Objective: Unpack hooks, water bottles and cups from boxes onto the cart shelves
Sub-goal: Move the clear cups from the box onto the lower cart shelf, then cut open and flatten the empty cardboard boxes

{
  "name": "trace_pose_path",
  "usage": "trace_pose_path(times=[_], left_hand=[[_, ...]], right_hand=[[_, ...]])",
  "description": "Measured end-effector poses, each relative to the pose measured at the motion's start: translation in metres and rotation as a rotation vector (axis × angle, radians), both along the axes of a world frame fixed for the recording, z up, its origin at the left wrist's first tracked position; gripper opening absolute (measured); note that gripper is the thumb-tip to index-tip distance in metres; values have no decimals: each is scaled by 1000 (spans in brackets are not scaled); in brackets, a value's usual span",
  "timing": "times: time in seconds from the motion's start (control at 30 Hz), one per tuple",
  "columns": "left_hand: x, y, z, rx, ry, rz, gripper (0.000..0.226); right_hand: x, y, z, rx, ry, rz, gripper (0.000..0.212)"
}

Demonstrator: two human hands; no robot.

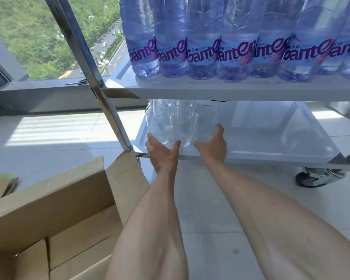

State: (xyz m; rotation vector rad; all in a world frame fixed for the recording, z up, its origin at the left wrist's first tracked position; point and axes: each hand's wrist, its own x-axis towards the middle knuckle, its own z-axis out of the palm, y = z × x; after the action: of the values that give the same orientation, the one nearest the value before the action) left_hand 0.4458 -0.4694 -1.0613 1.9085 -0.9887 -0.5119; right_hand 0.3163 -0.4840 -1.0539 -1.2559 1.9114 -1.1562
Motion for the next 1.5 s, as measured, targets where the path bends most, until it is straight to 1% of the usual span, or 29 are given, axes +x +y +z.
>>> trace_pose_path(times=[0.13, 0.2, 0.23, 0.3, 0.33, 0.37, 0.43, 0.5, 0.57, 0.63, 0.7, 0.77, 0.83, 0.87, 0.93, 0.97, 1.03, 1.1, 1.2, 1.27, 1.3, 1.33, 1.4, 1.43, 1.5], left_hand=[[0, 0, 3, 6, 34, -14, 103], [-3, 2, 4, 17, 43, -19, 103], [-4, 3, 6, 24, 41, -22, 102], [-3, 6, 8, 40, 29, -13, 97], [0, 9, 8, 48, 25, 2, 94], [2, 10, 8, 56, 21, 22, 91], [4, 13, 9, 87, 14, 76, 85], [4, 10, 10, 113, 2, 97, 77], [4, 8, 8, 119, -43, 76, 65], [4, 12, 8, 140, -105, 16, 52], [-2, 20, 14, 214, -106, -61, 49], [-7, 32, 29, 319, -28, -146, 51], [-7, 45, 53, 419, 98, -213, 50], [-5, 54, 66, 454, 150, -240, 50], [0, 75, 91, 479, 212, -270, 44], [6, 87, 104, 482, 236, -266, 40], [23, 112, 129, 512, 272, -215, 42], [45, 137, 153, 528, 294, -112, 43], [77, 173, 198, 470, 378, 173, 39], [100, 193, 225, 503, 421, 335, 36], [111, 203, 234, 550, 450, 373, 35], [121, 214, 241, 607, 481, 376, 33], [136, 240, 253, 731, 521, 316, 28], [141, 255, 258, 799, 513, 271, 25], [152, 285, 268, 968, 440, 169, 27]], right_hand=[[2, -1, 3, 81, 37, -8, 94], [1, 2, 5, 176, 103, -77, 92], [2, 6, 5, 214, 147, -140, 84], [7, 21, 4, 242, 234, -253, 60], [12, 29, 2, 233, 272, -273, 51], [17, 36, -2, 206, 302, -271, 47], [31, 45, -9, 108, 352, -221, 44], [44, 48, -14, -4, 347, -199, 41], [54, 47, -19, -66, 316, -183, 38], [62, 49, -21, -50, 330, -99, 35], [59, 60, -18, 48, 479, 56, 31], [52, 76, -9, 161, 596, 195, 37], [49, 90, 8, 281, 597, 233, 30], [48, 96, 18, 386, 571, 230, 27], [52, 109, 41, 591, 527, 257, 31], [56, 118, 53, 649, 523, 293, 32], [70, 138, 80, 692, 531, 391, 29], [88, 163, 108, 727, 542, 459, 28], [119, 203, 148, 807, 539, 483, 40], [139, 228, 173, 860, 517, 500, 45], [148, 240, 184, 889, 511, 523, 48], [156, 251, 194, 913, 506, 552, 49], [169, 269, 214, 941, 494, 605, 45], [174, 276, 224, 957, 488, 623, 45], [182, 287, 242, 1001, 493, 649, 50]])
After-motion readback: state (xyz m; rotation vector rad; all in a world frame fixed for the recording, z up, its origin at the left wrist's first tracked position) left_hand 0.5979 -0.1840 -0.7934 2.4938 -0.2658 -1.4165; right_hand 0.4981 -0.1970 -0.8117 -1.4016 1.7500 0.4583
